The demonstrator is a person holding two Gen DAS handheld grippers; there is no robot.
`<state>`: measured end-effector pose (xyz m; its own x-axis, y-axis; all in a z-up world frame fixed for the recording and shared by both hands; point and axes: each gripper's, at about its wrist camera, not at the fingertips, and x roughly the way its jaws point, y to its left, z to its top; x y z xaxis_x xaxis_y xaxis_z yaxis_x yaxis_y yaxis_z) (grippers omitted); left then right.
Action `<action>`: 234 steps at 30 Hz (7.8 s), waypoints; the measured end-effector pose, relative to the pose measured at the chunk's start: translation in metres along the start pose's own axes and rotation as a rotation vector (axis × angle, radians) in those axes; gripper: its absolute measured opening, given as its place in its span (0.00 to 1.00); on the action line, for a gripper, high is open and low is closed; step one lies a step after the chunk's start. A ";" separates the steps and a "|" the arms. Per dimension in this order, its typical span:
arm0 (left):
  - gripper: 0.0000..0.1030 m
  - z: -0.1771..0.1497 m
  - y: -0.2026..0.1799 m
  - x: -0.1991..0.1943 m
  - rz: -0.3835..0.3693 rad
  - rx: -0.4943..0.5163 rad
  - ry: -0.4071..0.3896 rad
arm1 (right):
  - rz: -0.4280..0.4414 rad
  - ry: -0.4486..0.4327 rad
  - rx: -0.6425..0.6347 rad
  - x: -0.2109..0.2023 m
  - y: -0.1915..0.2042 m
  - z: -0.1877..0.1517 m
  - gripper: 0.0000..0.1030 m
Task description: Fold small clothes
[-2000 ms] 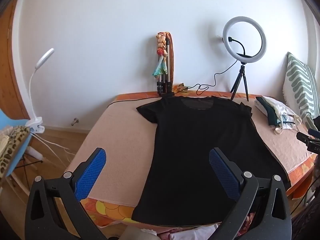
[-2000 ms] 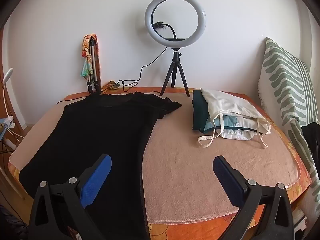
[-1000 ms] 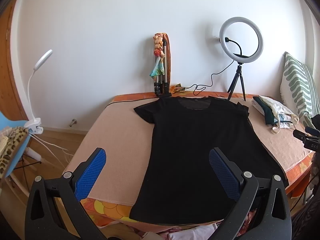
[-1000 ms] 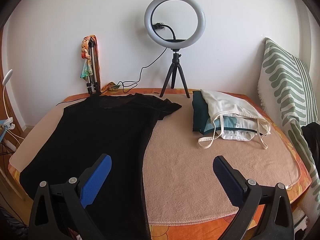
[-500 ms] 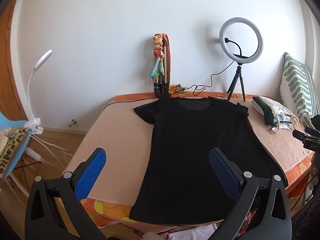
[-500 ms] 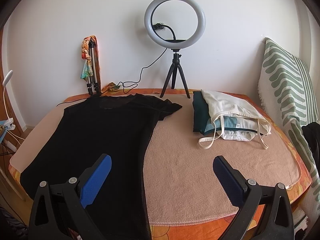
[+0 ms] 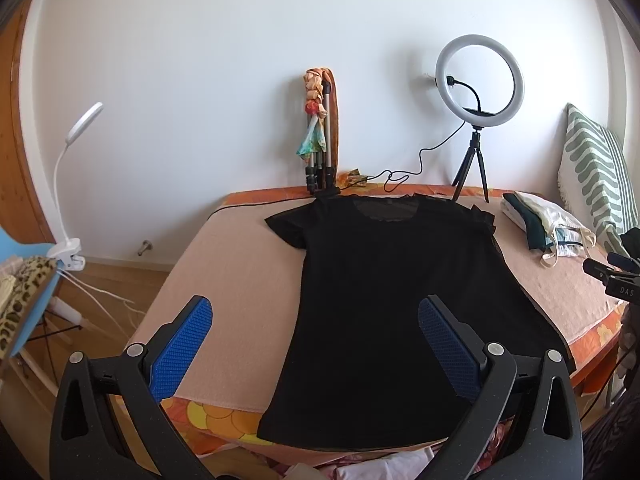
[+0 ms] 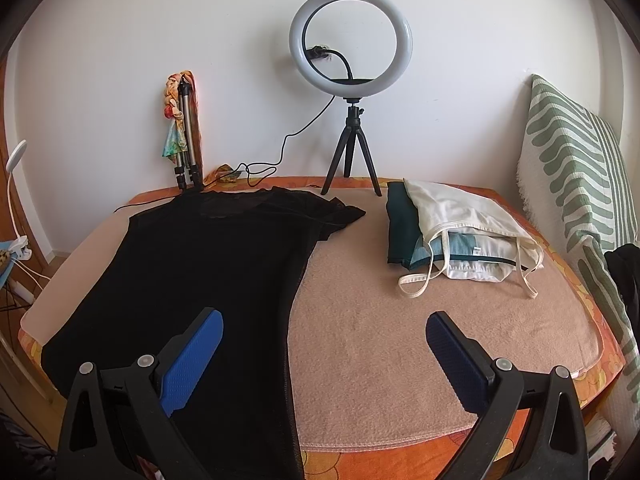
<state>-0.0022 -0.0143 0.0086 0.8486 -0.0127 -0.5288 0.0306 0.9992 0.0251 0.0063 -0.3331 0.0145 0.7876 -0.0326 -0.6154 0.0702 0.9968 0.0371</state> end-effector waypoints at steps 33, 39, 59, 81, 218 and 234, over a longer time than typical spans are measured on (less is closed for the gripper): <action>1.00 -0.007 0.005 0.003 0.006 -0.002 0.004 | 0.005 0.002 0.001 0.002 0.004 0.002 1.00; 1.00 -0.008 0.017 0.007 0.048 -0.007 0.002 | 0.016 -0.009 -0.006 0.002 0.010 0.008 0.98; 0.68 -0.063 0.098 0.064 -0.137 -0.164 0.309 | 0.249 0.057 -0.096 0.026 0.090 0.093 0.92; 0.42 -0.099 0.087 0.105 -0.267 -0.176 0.540 | 0.513 0.278 -0.233 0.166 0.312 0.202 0.90; 0.55 -0.080 -0.189 0.036 -0.697 0.342 0.233 | 0.230 0.151 -0.083 0.153 -0.063 0.190 0.60; 0.55 -0.108 -0.276 0.055 -0.688 0.566 0.252 | 0.330 0.223 -0.028 0.208 -0.101 0.171 0.57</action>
<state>-0.0213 -0.2870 -0.1185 0.4100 -0.5222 -0.7478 0.7950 0.6065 0.0123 0.2674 -0.4528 0.0176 0.6128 0.3028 -0.7299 -0.1830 0.9529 0.2417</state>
